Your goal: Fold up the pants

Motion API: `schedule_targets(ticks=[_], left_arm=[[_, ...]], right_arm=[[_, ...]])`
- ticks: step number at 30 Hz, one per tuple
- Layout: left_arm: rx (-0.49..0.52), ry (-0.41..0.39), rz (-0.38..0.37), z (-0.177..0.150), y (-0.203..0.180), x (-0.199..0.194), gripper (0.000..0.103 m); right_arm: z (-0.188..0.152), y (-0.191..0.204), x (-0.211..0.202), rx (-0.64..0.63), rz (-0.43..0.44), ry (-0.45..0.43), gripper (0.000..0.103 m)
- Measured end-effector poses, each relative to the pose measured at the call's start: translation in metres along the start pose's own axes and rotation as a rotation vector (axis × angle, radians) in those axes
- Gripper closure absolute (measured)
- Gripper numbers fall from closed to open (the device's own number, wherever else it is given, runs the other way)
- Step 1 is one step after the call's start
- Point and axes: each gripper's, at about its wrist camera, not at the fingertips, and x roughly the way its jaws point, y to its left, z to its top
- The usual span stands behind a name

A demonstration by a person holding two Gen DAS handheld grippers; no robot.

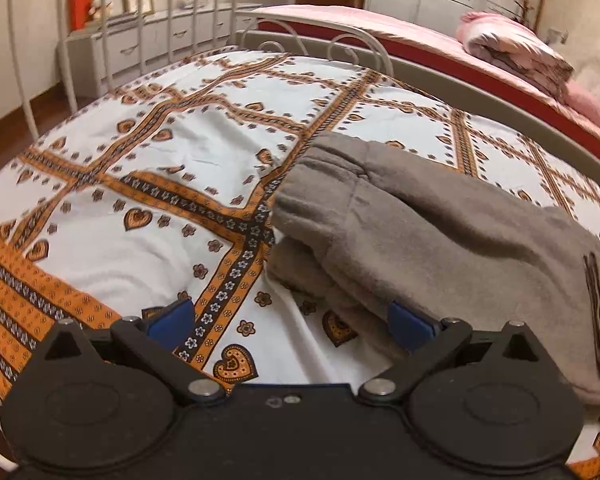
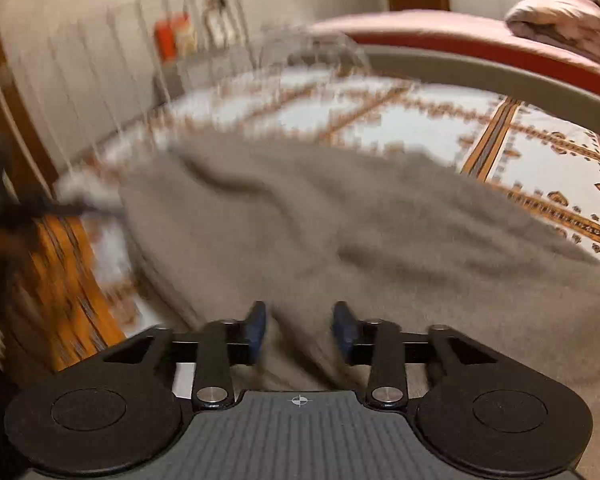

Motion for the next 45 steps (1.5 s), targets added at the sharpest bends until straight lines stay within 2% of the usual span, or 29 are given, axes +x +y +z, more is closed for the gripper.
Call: schedule_targets(ticks=[1, 4, 5, 6, 7, 8, 9, 10, 14, 15, 16, 17, 19, 21, 25, 28, 33, 35, 38, 40, 42, 45], left_arm=[[0.008, -0.002, 0.004, 0.0, 0.0, 0.0, 0.006], [-0.02, 0.006, 0.001, -0.001, 0.006, 0.001, 0.006], [-0.027, 0.008, 0.003, -0.001, 0.007, 0.001, 0.006], [-0.029, 0.007, 0.003, 0.0, 0.007, 0.001, 0.006], [-0.027, 0.006, 0.004, 0.0, 0.007, 0.002, 0.006], [-0.023, 0.006, 0.005, 0.0, 0.006, 0.002, 0.006], [-0.021, 0.007, 0.006, 0.0, 0.004, 0.002, 0.006], [-0.019, 0.007, 0.006, 0.0, 0.003, 0.002, 0.006], [-0.015, 0.0, 0.001, 0.001, 0.0, 0.002, 0.006], [-0.024, 0.002, 0.0, 0.002, 0.0, 0.003, 0.006], [-0.046, 0.003, -0.008, 0.002, 0.001, 0.003, 0.009], [-0.081, 0.001, -0.033, 0.003, 0.003, 0.001, 0.014], [-0.197, 0.007, -0.138, 0.003, 0.013, 0.0, 0.032], [-0.327, 0.032, -0.241, 0.0, 0.023, 0.005, 0.037], [-0.447, 0.065, -0.295, -0.005, 0.035, 0.015, 0.037], [-0.496, 0.066, -0.333, -0.006, 0.04, 0.024, 0.038], [-0.495, 0.057, -0.34, -0.002, 0.039, 0.036, 0.038], [-0.434, 0.045, -0.297, 0.003, 0.031, 0.035, 0.043], [-0.356, 0.019, -0.28, 0.009, 0.016, 0.026, 0.043], [-0.302, 0.028, -0.241, 0.011, 0.006, 0.027, 0.04], [-0.295, 0.029, -0.233, 0.013, 0.003, 0.028, 0.038], [-0.296, 0.032, -0.227, 0.014, 0.002, 0.029, 0.038]], right_arm=[[0.003, -0.007, -0.011, 0.033, 0.0, -0.046, 0.064], [0.004, -0.039, -0.039, 0.104, -0.138, -0.148, 0.061], [0.002, -0.053, -0.045, 0.125, -0.198, -0.162, 0.046], [0.0, -0.069, -0.05, 0.143, -0.292, -0.165, 0.019], [-0.004, -0.087, -0.05, 0.164, -0.392, -0.15, 0.006], [-0.007, -0.104, -0.047, 0.19, -0.466, -0.106, 0.0], [-0.012, -0.127, -0.039, 0.252, -0.5, -0.005, 0.0], [-0.018, -0.147, -0.033, 0.317, -0.463, 0.08, 0.0], [-0.018, -0.149, -0.07, 0.306, -0.359, -0.063, 0.0], [-0.022, -0.151, -0.064, 0.287, -0.37, -0.014, 0.0], [-0.028, -0.154, -0.052, 0.274, -0.381, 0.098, 0.0], [-0.031, -0.149, -0.048, 0.202, -0.393, 0.128, 0.0], [-0.024, -0.141, -0.059, 0.173, -0.369, 0.099, 0.0], [-0.02, -0.139, -0.079, 0.222, -0.292, 0.04, 0.0], [-0.018, -0.14, -0.116, 0.249, -0.247, -0.064, 0.0], [-0.016, -0.15, -0.133, 0.295, -0.261, -0.101, 0.0], [-0.027, -0.177, -0.149, 0.459, -0.266, -0.138, 0.0], [-0.033, -0.186, -0.152, 0.512, -0.255, -0.147, 0.0], [-0.038, -0.194, -0.156, 0.546, -0.255, -0.146, 0.0], [-0.038, -0.193, -0.157, 0.544, -0.256, -0.157, 0.0], [-0.039, -0.187, -0.151, 0.515, -0.243, -0.147, 0.0], [-0.039, -0.171, -0.128, 0.424, -0.187, -0.067, 0.0]])
